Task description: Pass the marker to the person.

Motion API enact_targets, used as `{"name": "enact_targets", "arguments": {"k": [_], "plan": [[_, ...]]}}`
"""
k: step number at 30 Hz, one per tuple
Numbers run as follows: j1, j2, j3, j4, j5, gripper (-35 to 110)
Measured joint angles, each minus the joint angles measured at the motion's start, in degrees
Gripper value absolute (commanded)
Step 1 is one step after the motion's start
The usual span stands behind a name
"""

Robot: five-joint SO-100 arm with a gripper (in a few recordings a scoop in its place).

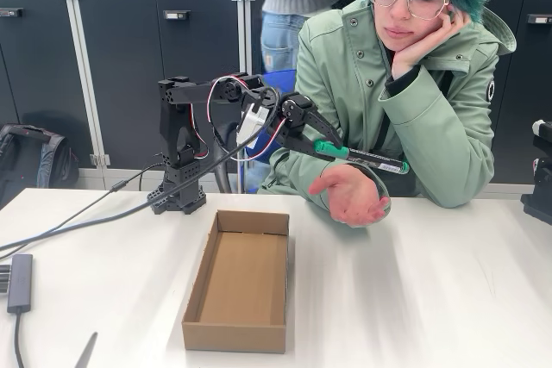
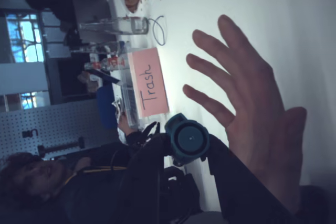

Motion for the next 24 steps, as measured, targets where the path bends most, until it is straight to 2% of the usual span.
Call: {"name": "enact_targets", "arguments": {"k": [12, 18, 24], "plan": [[1.76, 0.0, 0.26, 6.42, 5.01, -4], [1.93, 0.0, 0.26, 6.68, 4.83, 17], [2.2, 0.0, 0.26, 7.12, 2.72, 28]]}}
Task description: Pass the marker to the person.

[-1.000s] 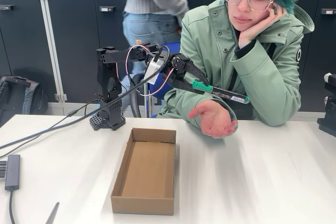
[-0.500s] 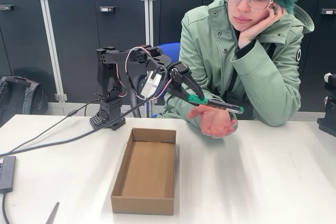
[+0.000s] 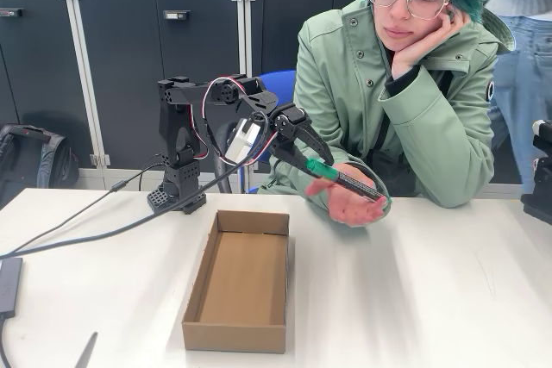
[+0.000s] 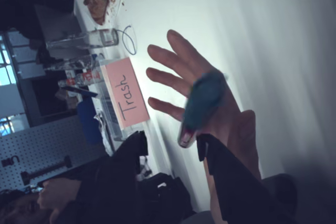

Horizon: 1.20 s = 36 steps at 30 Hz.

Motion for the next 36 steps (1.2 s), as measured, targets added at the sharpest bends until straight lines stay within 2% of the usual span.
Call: {"name": "enact_targets", "arguments": {"k": [7, 17, 28, 31, 36], "plan": [[0.09, 0.0, 0.0, 0.26, -0.62, 34], [0.44, 0.09, 0.0, -0.18, -1.76, 34], [0.53, -0.35, -6.5, 4.22, -4.04, 0], [0.53, -1.49, -8.7, 6.15, -4.13, -5], [0.53, -2.81, -11.16, 10.81, -4.75, -5]]}}
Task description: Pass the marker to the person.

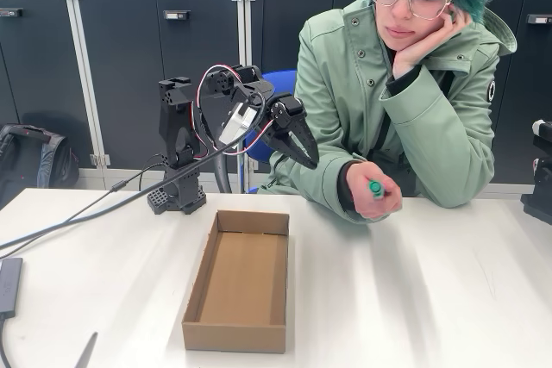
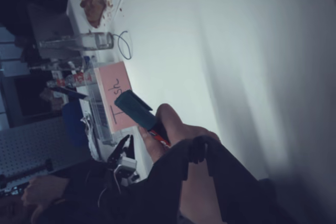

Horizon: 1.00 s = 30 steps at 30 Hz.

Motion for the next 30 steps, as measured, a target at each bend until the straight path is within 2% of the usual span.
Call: {"name": "enact_targets", "arguments": {"k": [12, 30], "plan": [[-0.09, -2.2, -4.13, 11.51, 0.0, -5], [-0.09, -3.52, -7.29, 14.68, -0.79, -5]]}}
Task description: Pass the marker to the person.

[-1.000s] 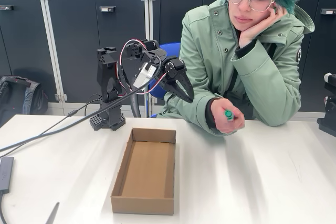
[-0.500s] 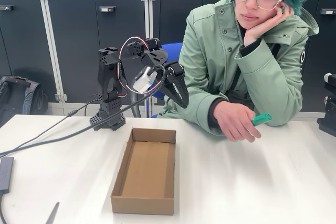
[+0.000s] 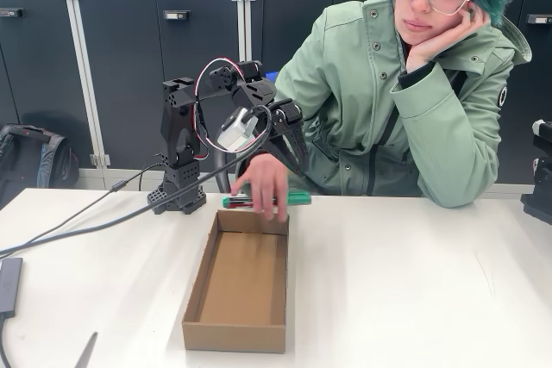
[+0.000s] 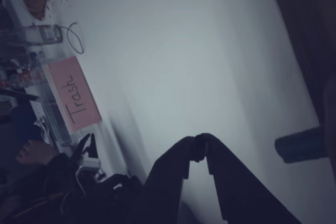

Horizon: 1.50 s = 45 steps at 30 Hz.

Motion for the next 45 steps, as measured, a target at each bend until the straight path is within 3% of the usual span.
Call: {"name": "enact_targets", "arguments": {"k": [45], "plan": [[0.09, 0.0, 0.62, -1.23, -2.02, -5]]}}
